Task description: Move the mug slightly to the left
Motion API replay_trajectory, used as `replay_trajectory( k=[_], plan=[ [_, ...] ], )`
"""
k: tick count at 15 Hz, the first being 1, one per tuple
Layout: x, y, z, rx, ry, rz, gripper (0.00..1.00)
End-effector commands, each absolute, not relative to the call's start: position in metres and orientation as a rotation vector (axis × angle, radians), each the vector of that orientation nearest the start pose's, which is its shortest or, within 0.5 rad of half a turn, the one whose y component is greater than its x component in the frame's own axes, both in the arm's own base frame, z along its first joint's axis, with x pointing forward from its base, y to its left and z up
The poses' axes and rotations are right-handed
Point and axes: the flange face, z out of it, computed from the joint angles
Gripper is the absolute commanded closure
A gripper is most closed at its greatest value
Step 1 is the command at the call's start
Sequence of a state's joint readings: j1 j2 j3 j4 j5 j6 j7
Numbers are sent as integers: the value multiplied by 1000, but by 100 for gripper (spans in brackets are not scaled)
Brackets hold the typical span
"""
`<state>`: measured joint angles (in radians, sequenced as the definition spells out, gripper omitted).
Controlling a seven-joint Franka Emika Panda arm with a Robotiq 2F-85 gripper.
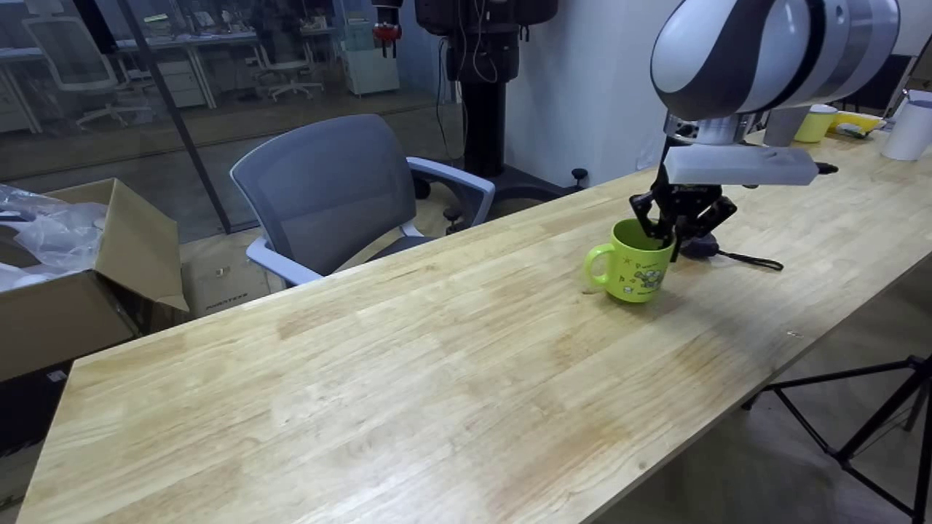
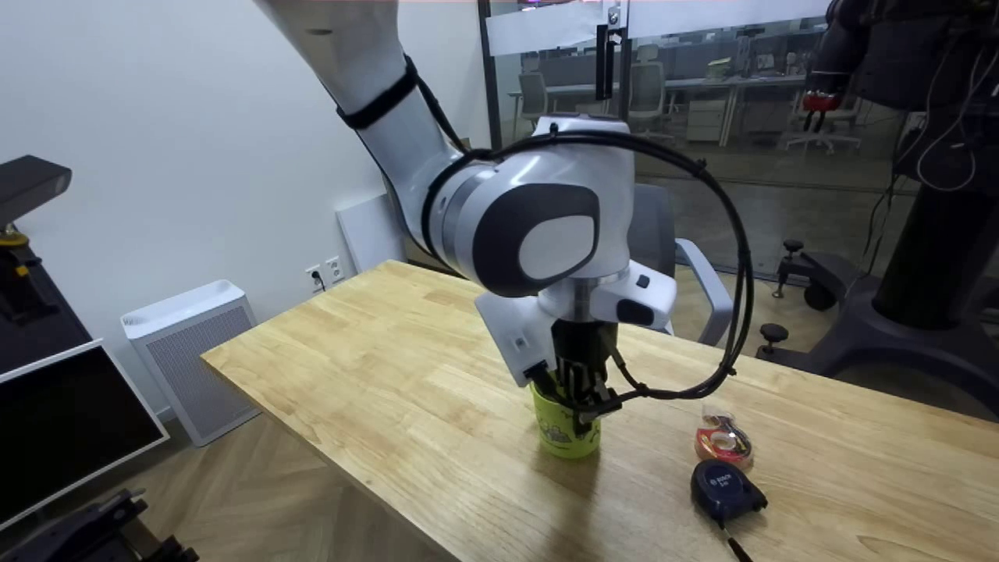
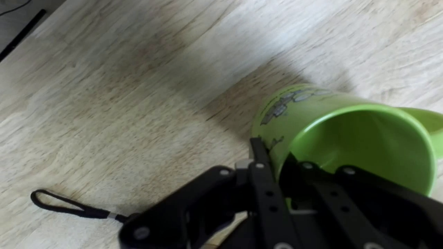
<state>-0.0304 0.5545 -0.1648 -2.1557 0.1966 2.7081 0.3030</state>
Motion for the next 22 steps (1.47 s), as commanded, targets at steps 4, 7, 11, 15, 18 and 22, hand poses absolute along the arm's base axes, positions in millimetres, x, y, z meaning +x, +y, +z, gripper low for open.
replay_trajectory(
  k=[4, 7, 11, 15, 18, 22],
  plan=[
    [560, -118, 166, -2977, 1010, -53, 97],
    [562, -116, 167, -2975, 999, -49, 97],
    [567, -106, 168, -2971, 970, -47, 97],
    [572, -89, 171, -2968, 921, -53, 97],
    [578, -72, 173, -2968, 874, -59, 97],
    [584, -50, 177, -2963, 814, -58, 97]
  ],
)
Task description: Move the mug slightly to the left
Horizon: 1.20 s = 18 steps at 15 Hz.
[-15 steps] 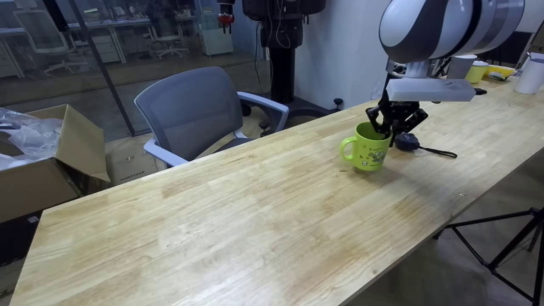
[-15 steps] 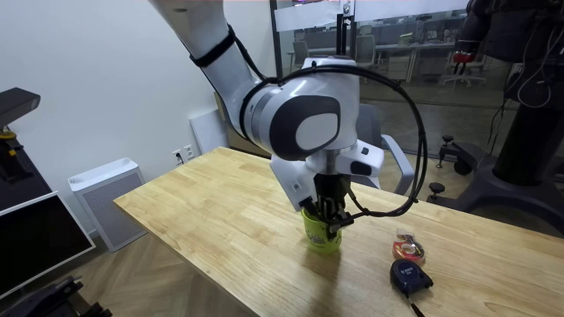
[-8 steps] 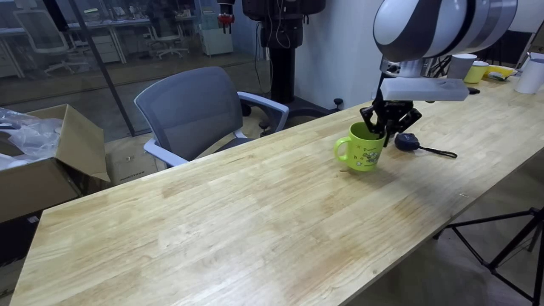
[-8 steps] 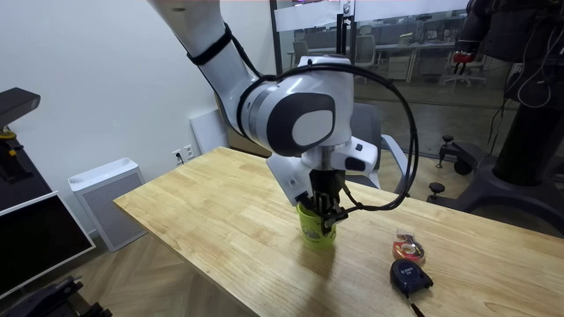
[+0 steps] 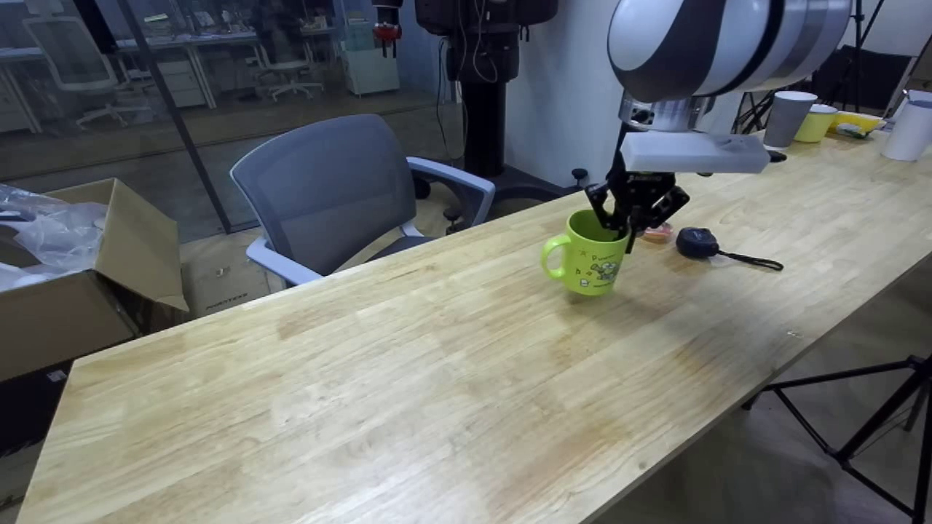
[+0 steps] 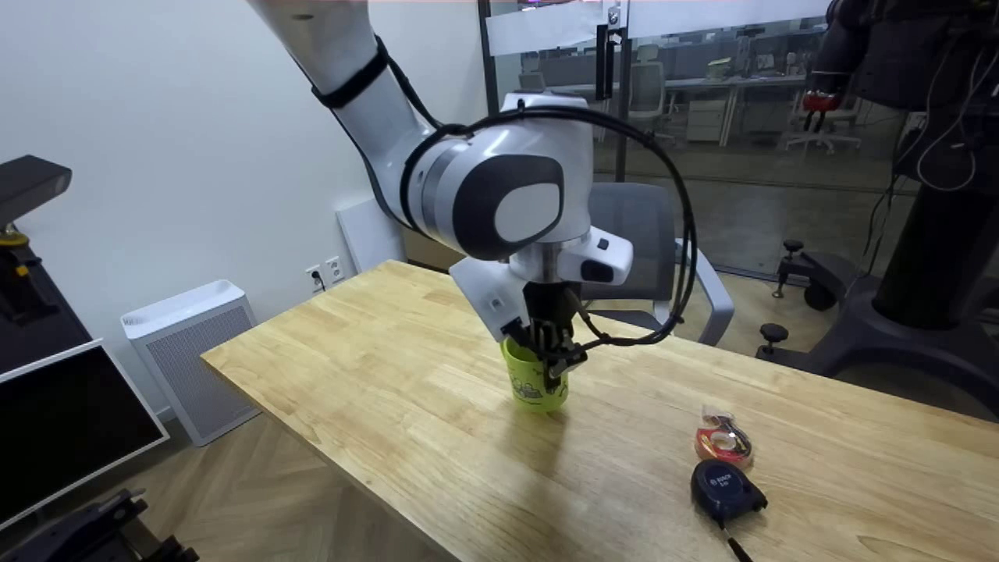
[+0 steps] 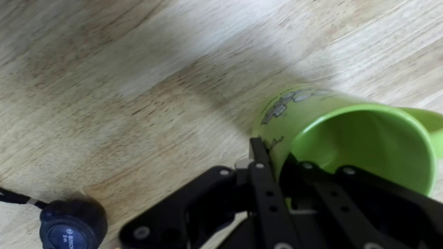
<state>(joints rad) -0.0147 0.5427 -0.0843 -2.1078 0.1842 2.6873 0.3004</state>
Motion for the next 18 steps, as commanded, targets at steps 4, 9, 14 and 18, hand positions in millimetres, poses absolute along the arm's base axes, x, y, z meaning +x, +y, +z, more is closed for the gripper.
replay_trajectory(
  k=[4, 9, 14, 18],
  plan=[
    [589, -22, 181, -2960, 746, -56, 97],
    [593, 6, 181, -2955, 675, -47, 97],
    [590, 13, 172, -2954, 656, 3, 97],
    [586, 11, 160, -2967, 664, 41, 97]
  ],
)
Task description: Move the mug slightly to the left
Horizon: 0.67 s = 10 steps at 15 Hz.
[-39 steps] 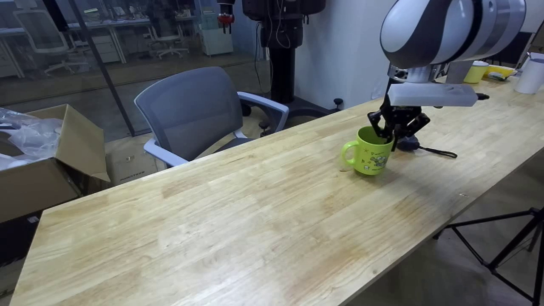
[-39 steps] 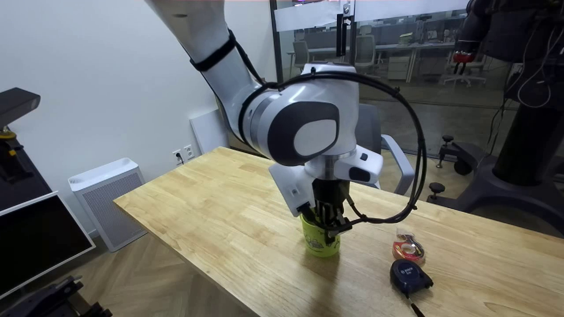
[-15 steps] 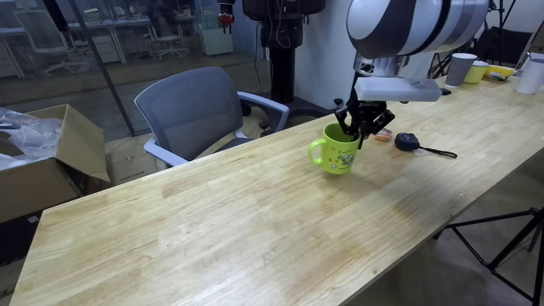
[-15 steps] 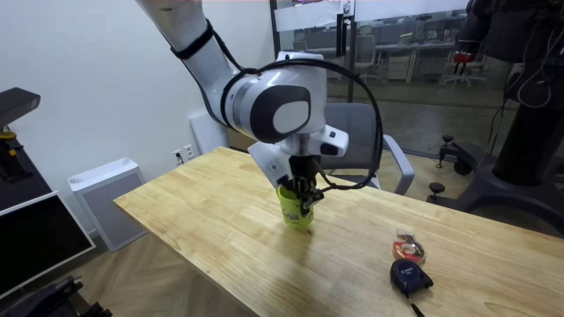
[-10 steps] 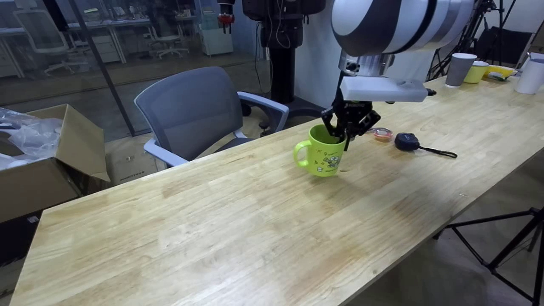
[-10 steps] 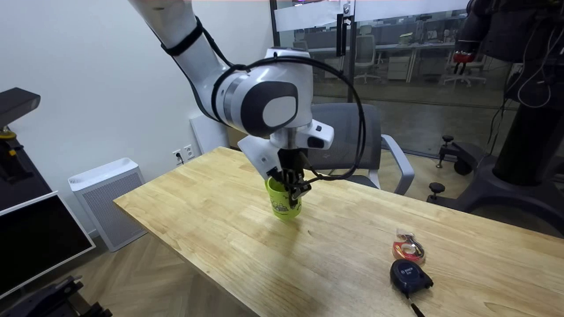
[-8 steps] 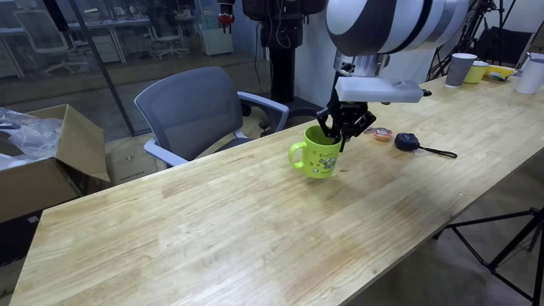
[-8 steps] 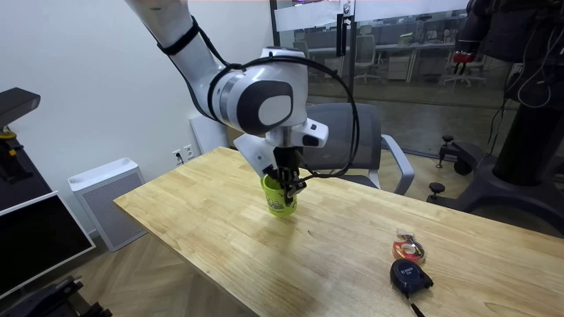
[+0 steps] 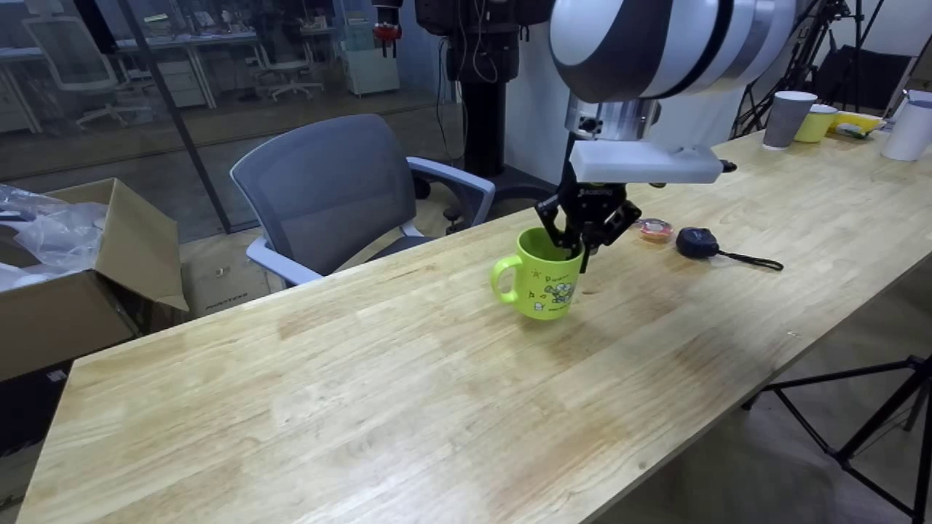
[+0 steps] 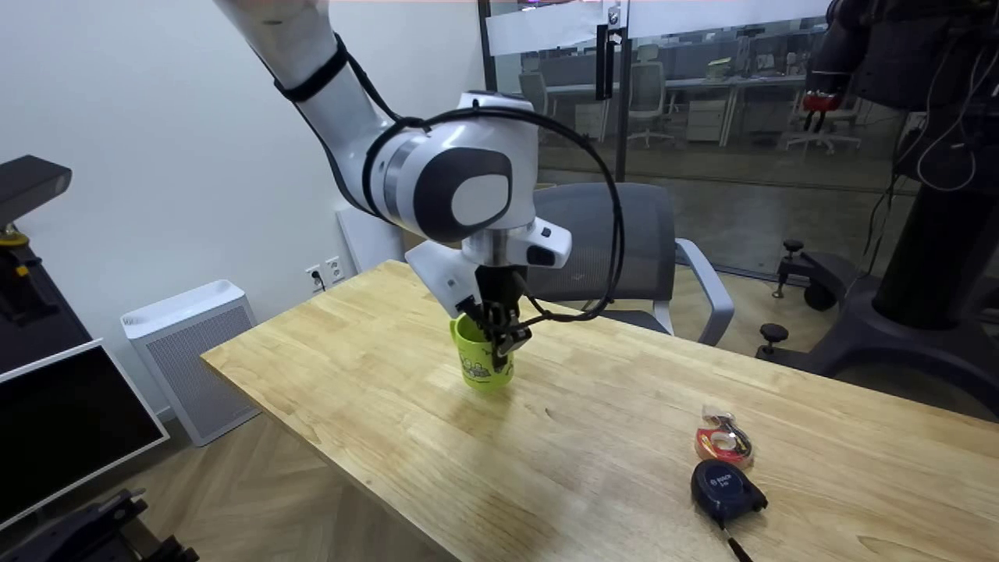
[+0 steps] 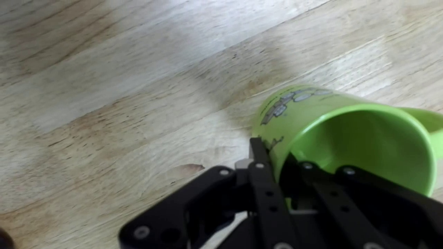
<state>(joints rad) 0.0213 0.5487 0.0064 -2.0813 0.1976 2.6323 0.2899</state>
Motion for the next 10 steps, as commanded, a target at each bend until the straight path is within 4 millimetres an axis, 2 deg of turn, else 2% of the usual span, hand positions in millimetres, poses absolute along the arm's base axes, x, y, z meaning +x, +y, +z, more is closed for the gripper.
replay_trajectory(
  k=[1, 10],
  plan=[
    [586, 10, 157, -2969, 668, 50, 97],
    [579, -4, 129, -3029, 698, 92, 97]
  ],
)
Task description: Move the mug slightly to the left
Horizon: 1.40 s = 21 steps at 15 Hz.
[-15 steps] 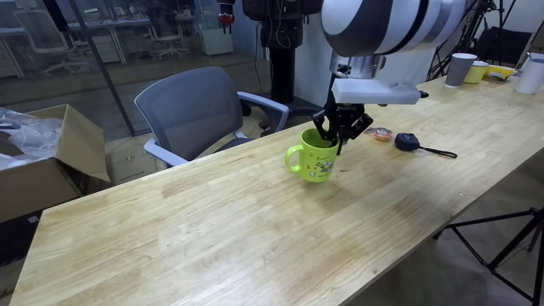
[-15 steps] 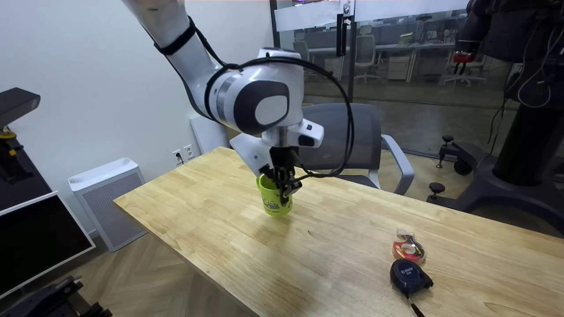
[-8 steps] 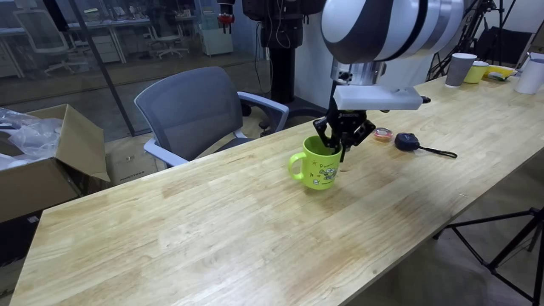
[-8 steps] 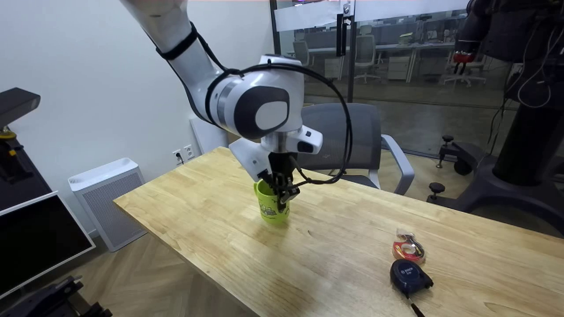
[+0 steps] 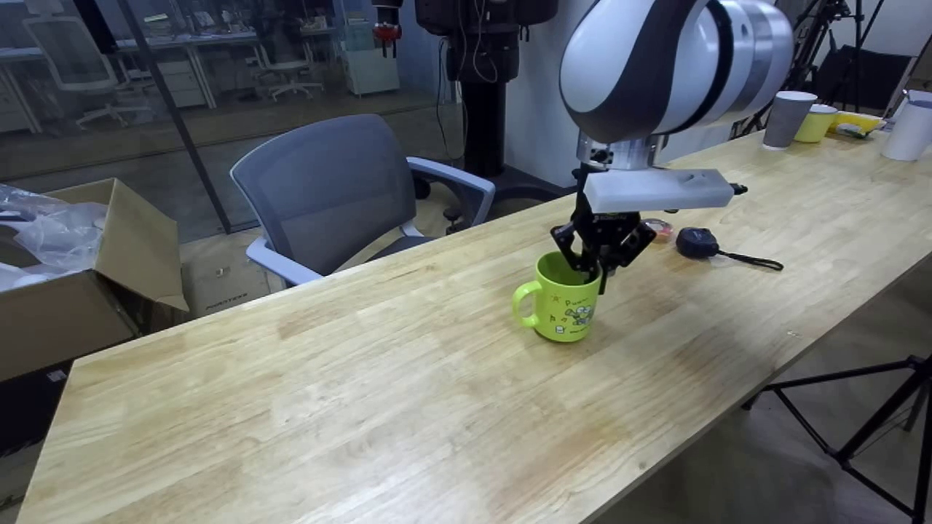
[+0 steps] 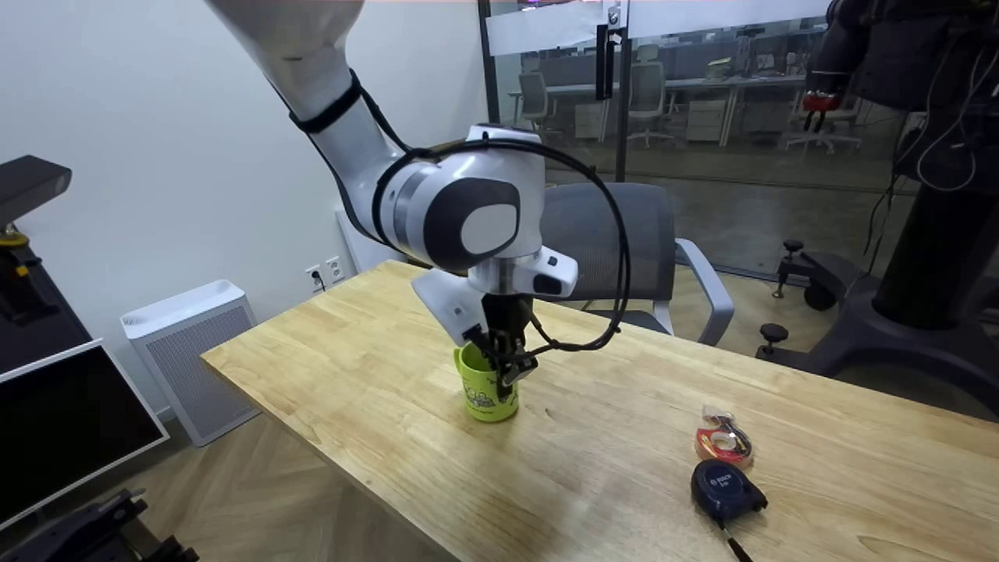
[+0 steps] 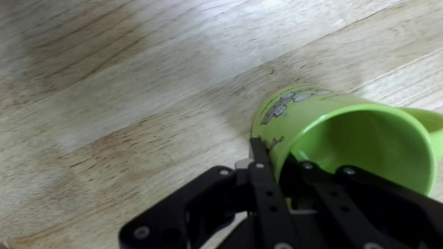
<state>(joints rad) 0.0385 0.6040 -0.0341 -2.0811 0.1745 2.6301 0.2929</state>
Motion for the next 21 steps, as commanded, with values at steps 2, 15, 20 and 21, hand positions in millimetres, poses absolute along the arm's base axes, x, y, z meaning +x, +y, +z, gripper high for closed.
replay_trajectory(
  k=[2, 15, 20, 21],
  plan=[
    [578, -6, 125, -3034, 705, 103, 97],
    [577, -28, 127, -3060, 756, 133, 18],
    [585, -26, 147, -3078, 722, 88, 0],
    [588, -21, 163, -3079, 695, 52, 0]
  ],
)
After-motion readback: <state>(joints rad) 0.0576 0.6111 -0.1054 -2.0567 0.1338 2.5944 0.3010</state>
